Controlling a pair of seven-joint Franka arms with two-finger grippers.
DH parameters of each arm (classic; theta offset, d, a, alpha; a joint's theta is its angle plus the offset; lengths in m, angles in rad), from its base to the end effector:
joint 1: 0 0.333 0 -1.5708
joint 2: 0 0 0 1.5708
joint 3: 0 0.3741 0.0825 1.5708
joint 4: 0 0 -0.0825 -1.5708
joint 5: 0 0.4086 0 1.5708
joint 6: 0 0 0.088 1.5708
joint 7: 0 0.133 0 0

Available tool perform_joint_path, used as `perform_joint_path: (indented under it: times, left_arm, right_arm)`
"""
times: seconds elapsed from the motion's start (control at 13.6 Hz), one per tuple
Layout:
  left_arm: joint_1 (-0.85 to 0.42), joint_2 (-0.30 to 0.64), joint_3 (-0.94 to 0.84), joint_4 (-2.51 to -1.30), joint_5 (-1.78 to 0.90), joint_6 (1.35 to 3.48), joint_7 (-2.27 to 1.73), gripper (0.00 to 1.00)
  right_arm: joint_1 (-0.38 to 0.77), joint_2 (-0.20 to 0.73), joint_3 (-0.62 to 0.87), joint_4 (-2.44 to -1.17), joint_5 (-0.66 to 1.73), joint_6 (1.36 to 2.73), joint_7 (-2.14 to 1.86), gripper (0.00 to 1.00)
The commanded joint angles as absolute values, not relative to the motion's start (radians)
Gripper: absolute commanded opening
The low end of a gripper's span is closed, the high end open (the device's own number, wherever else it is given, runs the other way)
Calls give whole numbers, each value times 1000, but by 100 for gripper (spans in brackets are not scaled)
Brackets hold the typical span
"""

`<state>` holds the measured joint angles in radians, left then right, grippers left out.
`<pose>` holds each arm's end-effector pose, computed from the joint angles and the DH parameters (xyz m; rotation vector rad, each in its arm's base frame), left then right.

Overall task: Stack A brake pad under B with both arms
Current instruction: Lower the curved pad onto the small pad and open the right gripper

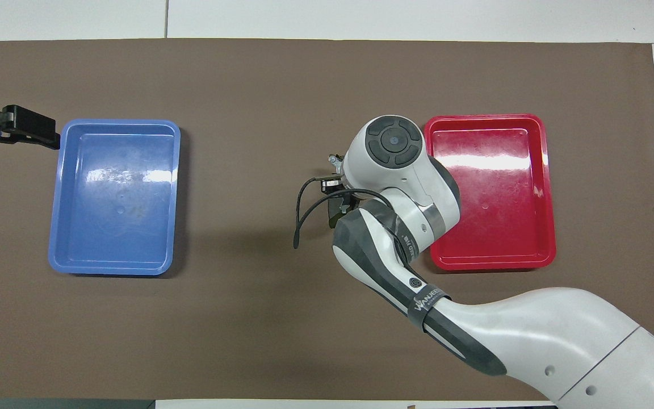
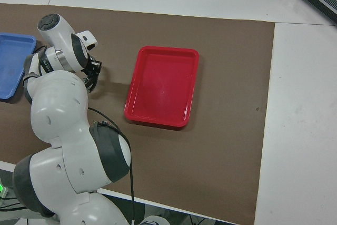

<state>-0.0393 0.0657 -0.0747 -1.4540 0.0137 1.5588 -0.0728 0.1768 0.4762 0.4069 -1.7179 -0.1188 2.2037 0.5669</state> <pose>0.6003 -0.0651 0.6748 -3.1352 0.0635 -0.0626 0.6163 0.3608 0.3470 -3.0427 -0.0603 0.0043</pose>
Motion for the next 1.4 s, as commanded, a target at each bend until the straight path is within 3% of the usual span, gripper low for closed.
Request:
perform_joint_path:
  times: [0.0,0.88,1.03,1.18,1.25,1.33]
  left_arm:
    - [-43,20,-78,-1496,3,1552,-78,100]
    - [-51,12,-51,-1540,2,1543,-69,100]
    - [-51,12,-51,-1540,2,1543,-69,100]
    - [-51,12,-52,-1540,2,1542,-69,100]
    - [-51,12,-52,-1540,2,1543,-69,100]
    - [-51,12,-54,-1540,2,1542,-71,100]
  right_arm:
    - [175,498,419,-1715,-135,2247,586,0]
    - [173,488,419,-1790,-137,2278,571,1]
    - [173,485,419,-1793,-137,2278,572,6]
    - [172,485,419,-1799,-137,2278,572,17]
    - [173,483,419,-1799,-137,2278,574,30]
    - [176,482,419,-1799,-137,2278,575,73]
